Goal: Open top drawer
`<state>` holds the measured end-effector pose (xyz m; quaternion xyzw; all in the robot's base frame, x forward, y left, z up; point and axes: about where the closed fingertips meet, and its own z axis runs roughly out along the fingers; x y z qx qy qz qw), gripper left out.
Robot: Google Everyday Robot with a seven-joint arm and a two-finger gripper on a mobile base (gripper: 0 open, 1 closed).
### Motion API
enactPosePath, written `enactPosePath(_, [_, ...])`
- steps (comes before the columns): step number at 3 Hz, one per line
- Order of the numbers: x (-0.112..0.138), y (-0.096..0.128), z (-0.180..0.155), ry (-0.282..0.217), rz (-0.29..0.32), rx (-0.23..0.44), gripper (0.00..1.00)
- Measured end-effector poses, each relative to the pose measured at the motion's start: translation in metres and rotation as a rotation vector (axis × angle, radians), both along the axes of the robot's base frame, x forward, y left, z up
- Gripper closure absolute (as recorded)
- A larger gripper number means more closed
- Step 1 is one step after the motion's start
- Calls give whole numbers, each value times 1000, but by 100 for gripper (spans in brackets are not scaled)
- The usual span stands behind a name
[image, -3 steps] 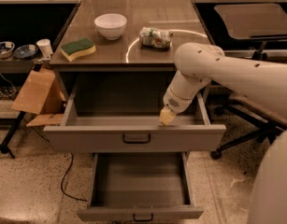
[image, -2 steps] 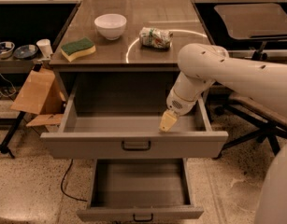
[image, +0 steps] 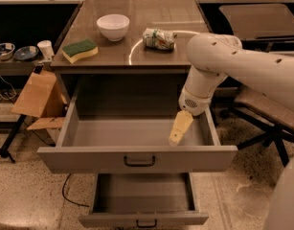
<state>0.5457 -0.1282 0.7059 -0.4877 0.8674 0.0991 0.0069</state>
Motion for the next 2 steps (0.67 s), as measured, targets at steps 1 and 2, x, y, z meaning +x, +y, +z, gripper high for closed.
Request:
enactPosePath(1, [-8, -8, 11, 32, 20, -16, 0])
enactPosePath(2, [-10, -8, 11, 39, 22, -18, 0])
